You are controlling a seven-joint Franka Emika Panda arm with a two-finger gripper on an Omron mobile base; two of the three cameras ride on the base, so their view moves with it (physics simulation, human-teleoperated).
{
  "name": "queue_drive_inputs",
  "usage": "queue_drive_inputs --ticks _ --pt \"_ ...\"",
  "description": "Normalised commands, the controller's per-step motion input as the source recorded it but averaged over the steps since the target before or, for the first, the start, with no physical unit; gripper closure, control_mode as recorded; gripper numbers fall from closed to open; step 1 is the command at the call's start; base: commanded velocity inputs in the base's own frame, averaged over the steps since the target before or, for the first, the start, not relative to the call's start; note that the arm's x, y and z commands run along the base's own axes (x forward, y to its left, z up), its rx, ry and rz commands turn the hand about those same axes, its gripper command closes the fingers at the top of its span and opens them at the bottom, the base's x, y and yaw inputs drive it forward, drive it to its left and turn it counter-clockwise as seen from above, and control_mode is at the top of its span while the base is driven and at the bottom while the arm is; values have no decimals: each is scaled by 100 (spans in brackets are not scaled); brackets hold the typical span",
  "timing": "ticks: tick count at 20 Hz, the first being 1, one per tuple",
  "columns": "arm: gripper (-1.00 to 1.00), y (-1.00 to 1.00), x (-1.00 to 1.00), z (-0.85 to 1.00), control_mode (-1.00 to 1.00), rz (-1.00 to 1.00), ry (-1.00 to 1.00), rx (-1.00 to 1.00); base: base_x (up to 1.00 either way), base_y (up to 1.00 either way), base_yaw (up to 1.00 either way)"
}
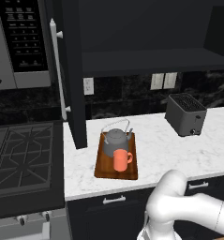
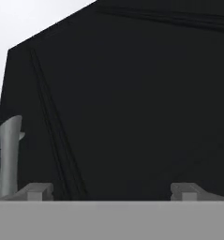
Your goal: Pick the kettle from the counter and place it on the tray. Then pick the mug from the cabinet and place it on the tray. Then close the cabinet doors.
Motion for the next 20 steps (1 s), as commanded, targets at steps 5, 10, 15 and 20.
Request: queue_drive_inputs --ticks 5,10,15,20 --pt "-100 75 3 5 -100 0 8 -14 0 0 0" --pt "-100 29 37 0 -100 -1 32 -7 0 0 0" --pt "-100 27 75 -8 -100 0 39 0 0 0 0" --pt "-100 44 72 -26 -100 0 27 -2 0 0 0"
